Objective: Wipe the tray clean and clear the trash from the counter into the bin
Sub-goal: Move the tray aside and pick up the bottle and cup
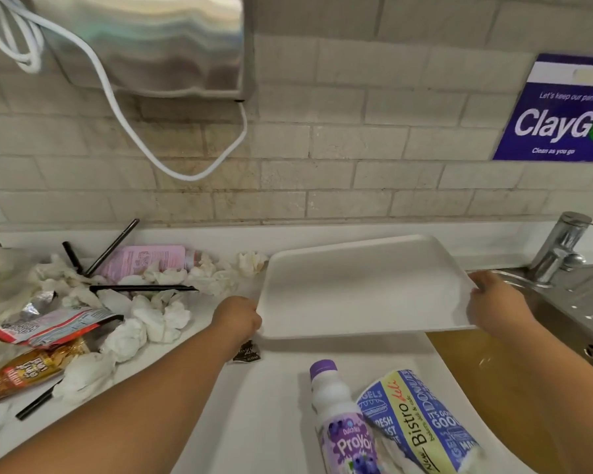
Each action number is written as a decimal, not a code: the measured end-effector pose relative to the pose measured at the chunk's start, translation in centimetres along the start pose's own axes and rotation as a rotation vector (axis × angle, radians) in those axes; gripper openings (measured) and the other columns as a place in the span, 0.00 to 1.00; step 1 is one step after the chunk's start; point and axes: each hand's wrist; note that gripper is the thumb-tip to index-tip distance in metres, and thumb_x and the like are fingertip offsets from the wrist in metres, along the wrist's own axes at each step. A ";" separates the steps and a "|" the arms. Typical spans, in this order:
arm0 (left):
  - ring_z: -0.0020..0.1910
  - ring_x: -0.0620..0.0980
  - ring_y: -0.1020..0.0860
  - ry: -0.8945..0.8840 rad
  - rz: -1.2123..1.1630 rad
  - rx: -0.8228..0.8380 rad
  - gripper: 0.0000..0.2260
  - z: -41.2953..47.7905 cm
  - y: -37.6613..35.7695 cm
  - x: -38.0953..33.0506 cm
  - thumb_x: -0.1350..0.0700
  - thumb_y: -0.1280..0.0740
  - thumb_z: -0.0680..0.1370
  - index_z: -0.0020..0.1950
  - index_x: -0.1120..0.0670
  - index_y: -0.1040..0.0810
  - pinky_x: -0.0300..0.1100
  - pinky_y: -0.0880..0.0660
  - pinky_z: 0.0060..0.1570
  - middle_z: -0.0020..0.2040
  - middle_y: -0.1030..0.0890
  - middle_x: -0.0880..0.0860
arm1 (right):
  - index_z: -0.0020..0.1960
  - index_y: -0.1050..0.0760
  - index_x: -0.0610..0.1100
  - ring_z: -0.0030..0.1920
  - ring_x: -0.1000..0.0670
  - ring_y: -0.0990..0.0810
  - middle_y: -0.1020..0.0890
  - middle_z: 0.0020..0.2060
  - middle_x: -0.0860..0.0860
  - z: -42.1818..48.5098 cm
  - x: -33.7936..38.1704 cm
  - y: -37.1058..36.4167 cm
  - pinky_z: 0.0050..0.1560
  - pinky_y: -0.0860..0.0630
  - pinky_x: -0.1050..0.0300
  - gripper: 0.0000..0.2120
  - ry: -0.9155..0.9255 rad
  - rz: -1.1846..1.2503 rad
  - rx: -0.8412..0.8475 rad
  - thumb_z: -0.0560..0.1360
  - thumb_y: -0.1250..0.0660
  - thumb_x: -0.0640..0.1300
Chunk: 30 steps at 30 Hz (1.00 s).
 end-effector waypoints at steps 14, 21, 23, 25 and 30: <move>0.56 0.54 0.24 -0.020 0.516 -0.076 0.15 2.0 -0.8 2.0 0.62 0.38 0.74 0.60 0.59 0.24 0.39 0.29 0.48 0.55 0.21 0.55 | 0.68 0.36 0.43 0.52 0.37 0.21 0.20 0.52 0.40 2.4 -0.3 -7.2 0.51 0.23 0.46 0.19 0.017 -0.162 0.124 0.77 0.42 0.38; 0.69 0.51 0.33 0.018 0.591 -0.102 0.24 1.8 1.4 3.7 0.63 0.40 0.76 0.73 0.52 0.35 0.39 0.35 0.66 0.69 0.30 0.53 | 0.62 0.29 0.42 0.52 0.40 0.22 0.22 0.53 0.42 1.5 1.0 -10.2 0.53 0.23 0.47 0.20 0.090 -0.141 0.182 0.71 0.38 0.33; 0.67 0.51 0.31 0.022 0.580 -0.110 0.24 1.7 1.5 4.1 0.64 0.41 0.76 0.72 0.52 0.34 0.40 0.33 0.65 0.67 0.28 0.53 | 0.63 0.29 0.41 0.51 0.40 0.22 0.25 0.54 0.42 1.7 1.2 -10.4 0.53 0.23 0.47 0.21 0.085 -0.155 0.174 0.70 0.37 0.32; 0.65 0.52 0.29 0.021 0.591 -0.111 0.25 1.5 1.3 4.1 0.65 0.41 0.75 0.71 0.52 0.32 0.40 0.30 0.62 0.66 0.27 0.54 | 0.64 0.30 0.42 0.52 0.40 0.23 0.27 0.56 0.43 1.8 1.3 -10.4 0.54 0.23 0.47 0.25 0.072 -0.202 0.188 0.68 0.35 0.32; 0.66 0.51 0.30 0.005 0.595 -0.135 0.26 1.1 1.1 4.0 0.64 0.42 0.76 0.74 0.51 0.38 0.40 0.31 0.62 0.68 0.29 0.54 | 0.68 0.34 0.47 0.55 0.41 0.23 0.28 0.58 0.45 1.7 1.8 -10.4 0.52 0.21 0.46 0.32 0.034 -0.330 0.249 0.66 0.32 0.33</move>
Point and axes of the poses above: each hand's wrist, its own z-axis towards the middle knuckle, its own y-axis out of the back of the hand, x = y × z
